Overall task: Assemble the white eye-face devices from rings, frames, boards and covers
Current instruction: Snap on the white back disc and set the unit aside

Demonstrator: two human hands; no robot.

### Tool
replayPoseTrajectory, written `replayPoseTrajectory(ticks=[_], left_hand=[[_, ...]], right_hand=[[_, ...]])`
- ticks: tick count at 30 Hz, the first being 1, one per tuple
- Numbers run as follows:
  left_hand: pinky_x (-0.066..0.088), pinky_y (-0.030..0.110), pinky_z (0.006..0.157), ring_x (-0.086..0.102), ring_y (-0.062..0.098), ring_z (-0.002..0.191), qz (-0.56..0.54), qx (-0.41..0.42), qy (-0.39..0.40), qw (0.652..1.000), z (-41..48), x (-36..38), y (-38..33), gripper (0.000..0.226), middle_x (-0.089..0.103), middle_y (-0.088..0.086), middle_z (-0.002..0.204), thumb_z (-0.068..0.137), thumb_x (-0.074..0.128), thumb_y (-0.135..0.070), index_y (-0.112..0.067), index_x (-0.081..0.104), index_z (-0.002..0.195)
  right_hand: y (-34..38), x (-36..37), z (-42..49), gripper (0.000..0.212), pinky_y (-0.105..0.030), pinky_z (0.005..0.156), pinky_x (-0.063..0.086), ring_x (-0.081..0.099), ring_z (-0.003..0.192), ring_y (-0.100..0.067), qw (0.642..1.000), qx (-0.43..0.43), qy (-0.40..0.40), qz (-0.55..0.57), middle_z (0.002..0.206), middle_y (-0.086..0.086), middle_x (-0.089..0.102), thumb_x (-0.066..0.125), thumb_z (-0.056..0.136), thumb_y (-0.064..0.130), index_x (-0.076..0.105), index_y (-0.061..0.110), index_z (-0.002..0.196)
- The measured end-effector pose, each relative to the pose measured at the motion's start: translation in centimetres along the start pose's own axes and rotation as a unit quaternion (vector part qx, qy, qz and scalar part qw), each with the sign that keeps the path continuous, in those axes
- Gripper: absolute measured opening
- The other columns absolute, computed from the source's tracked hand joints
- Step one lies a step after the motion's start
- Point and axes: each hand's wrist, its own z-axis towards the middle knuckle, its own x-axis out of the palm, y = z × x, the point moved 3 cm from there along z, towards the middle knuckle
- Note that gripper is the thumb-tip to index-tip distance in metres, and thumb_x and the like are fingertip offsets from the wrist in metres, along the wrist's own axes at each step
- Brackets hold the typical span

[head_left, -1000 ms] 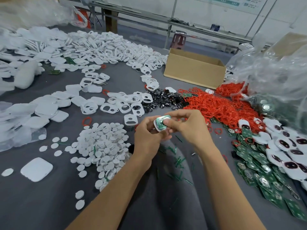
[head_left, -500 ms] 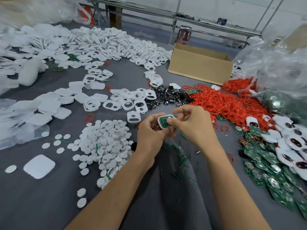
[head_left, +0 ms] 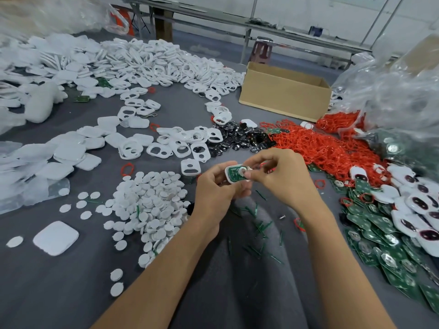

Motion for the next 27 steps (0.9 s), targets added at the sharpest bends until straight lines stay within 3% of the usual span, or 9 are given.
replayPoseTrajectory(ticks=[3,7,10,14,16,18,20,23,27], left_hand=[[0.059,0.025,0.064,0.069,0.017,0.068,-0.002,-0.003,0.008,1.0,0.1,0.1,0.0,0.041,0.07,0.014,0.091,0.079,0.066,0.017,0.0,0.059,0.115],[0.058,0.027,0.067,0.069,0.017,0.071,0.011,-0.006,0.013,1.0,0.2,0.0,0.0,0.04,0.072,0.017,0.095,0.082,0.063,0.015,0.0,0.059,0.119],[0.053,0.021,0.06,0.067,0.011,0.065,0.018,-0.002,0.024,1.0,0.2,0.0,0.0,0.036,0.072,0.01,0.087,0.082,0.059,0.013,-0.002,0.06,0.116],[0.046,0.015,0.053,0.056,0.001,0.05,0.051,0.001,0.027,0.998,0.4,0.1,0.0,0.019,0.06,-0.011,0.054,0.077,0.059,0.006,-0.012,0.057,0.079],[0.041,0.01,0.057,0.053,-0.005,0.049,0.062,-0.028,0.028,0.997,0.5,0.2,0.2,0.011,0.055,-0.018,0.047,0.072,0.057,-0.005,-0.013,0.049,0.073],[0.038,0.018,0.067,0.053,-0.003,0.062,0.008,-0.061,0.035,0.997,0.3,0.4,0.6,0.005,0.061,-0.014,0.064,0.087,0.056,-0.005,-0.007,0.052,0.086],[0.045,0.029,0.073,0.056,0.02,0.081,-0.024,-0.084,0.03,0.996,0.2,0.3,0.7,0.017,0.061,0.01,0.092,0.098,0.044,0.007,-0.003,0.054,0.108],[0.056,0.024,0.066,0.063,0.018,0.064,0.018,-0.064,0.013,0.998,0.3,0.4,0.3,0.04,0.064,0.011,0.094,0.086,0.059,0.016,-0.003,0.054,0.121],[0.06,0.024,0.067,0.066,0.019,0.073,0.043,-0.046,-0.004,0.998,0.1,0.4,0.2,0.043,0.065,0.023,0.111,0.082,0.064,0.016,0.002,0.056,0.121]], right_hand=[[1.4,-1.4,-0.1,0.019,-0.005,0.06,0.037,0.053,0.063,-0.001,0.999,-0.024,-0.027,-0.006,0.083,0.009,0.067,0.078,0.075,0.011,0.075,0.025,0.087],[4.0,-1.8,-0.6,0.024,-0.004,0.062,0.039,0.057,0.069,0.0,0.997,-0.058,-0.052,0.006,0.082,0.015,0.067,0.07,0.08,0.005,0.074,0.028,0.084],[5.8,-0.2,0.1,0.026,-0.004,0.062,0.039,0.056,0.069,0.004,0.998,-0.063,-0.009,-0.023,0.085,0.011,0.068,0.064,0.084,0.003,0.074,0.027,0.087],[7.9,2.8,2.4,0.028,-0.028,0.08,0.051,0.059,0.079,-0.009,0.991,-0.064,0.073,-0.092,0.077,0.013,0.064,0.058,0.087,0.003,0.074,0.026,0.09],[9.1,4.6,3.2,0.029,-0.032,0.082,0.051,0.056,0.081,-0.012,0.981,-0.083,0.132,-0.117,0.074,0.014,0.058,0.056,0.086,0.003,0.075,0.025,0.091],[10.5,6.8,3.6,0.029,-0.035,0.083,0.052,0.06,0.089,-0.019,0.97,-0.099,0.178,-0.134,0.089,0.001,0.063,0.056,0.085,0.003,0.074,0.024,0.094],[12.4,9.1,3.7,0.026,-0.037,0.084,0.053,0.061,0.094,-0.024,0.963,-0.123,0.2,-0.133,0.101,-0.006,0.065,0.056,0.086,0.004,0.072,0.023,0.096],[15.9,12.7,3.4,0.022,-0.038,0.083,0.053,0.062,0.094,-0.026,0.955,-0.173,0.228,-0.085,0.1,-0.008,0.068,0.055,0.086,0.003,0.072,0.015,0.096],[18.9,17.4,3.9,0.021,-0.032,0.076,0.047,0.057,0.102,-0.032,0.957,-0.189,0.208,-0.073,0.112,-0.015,0.06,0.055,0.087,0.006,0.062,0.003,0.106]])
